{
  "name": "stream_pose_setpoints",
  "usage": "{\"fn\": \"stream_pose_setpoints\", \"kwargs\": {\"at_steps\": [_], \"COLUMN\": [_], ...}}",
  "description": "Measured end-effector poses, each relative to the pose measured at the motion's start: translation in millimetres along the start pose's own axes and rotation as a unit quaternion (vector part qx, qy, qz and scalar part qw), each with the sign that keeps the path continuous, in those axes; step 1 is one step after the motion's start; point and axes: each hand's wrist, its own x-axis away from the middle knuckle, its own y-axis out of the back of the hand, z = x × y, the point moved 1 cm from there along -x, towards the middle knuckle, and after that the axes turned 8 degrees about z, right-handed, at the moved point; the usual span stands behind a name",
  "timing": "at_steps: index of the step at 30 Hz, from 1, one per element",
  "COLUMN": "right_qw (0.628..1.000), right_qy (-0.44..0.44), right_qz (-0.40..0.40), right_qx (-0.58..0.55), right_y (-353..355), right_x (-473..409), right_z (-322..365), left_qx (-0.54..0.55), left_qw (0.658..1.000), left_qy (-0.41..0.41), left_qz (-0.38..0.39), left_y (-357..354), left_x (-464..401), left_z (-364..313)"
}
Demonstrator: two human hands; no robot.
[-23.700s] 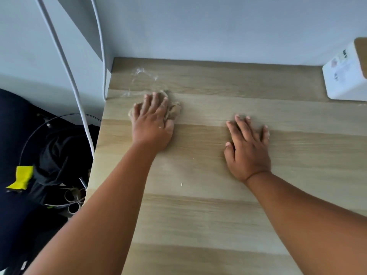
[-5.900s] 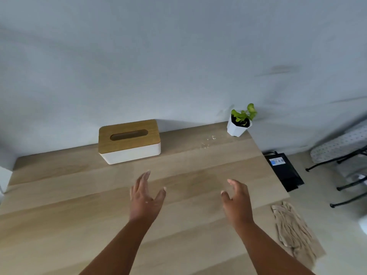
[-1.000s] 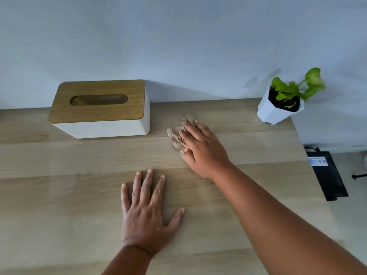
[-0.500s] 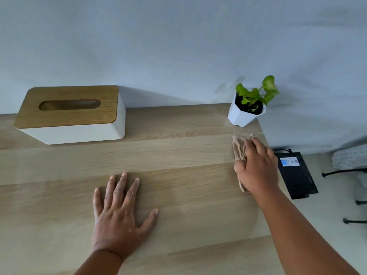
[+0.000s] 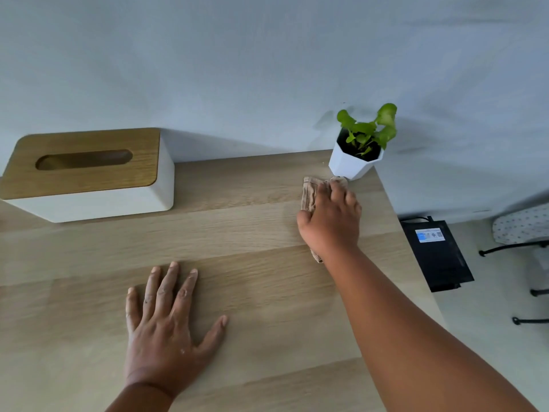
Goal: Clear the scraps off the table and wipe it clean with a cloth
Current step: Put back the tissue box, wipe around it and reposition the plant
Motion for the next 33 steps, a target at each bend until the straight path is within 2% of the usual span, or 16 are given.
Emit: {"fn": "stream_pose_setpoints", "kwargs": {"at_steps": [13,25,33], "right_qw": [1.0,0.999,0.983], "right_qy": [0.031,0.05,0.18], "right_qz": [0.002,-0.004,0.025], "right_qx": [-0.005,-0.015,0.011], "right_y": [-1,1,-17], "right_x": [-23,-44,32], "right_z": [22,43,26], "left_qx": [0.0,-0.017,-0.01], "left_qw": [1.0,1.0,1.0], "left_qy": [-0.006,-0.003,-0.002], "left_qz": [-0.011,0.01,0.0], "left_y": [-1,2,2], "left_x": [0,0,0], "left_z": [1,-1,0]}}
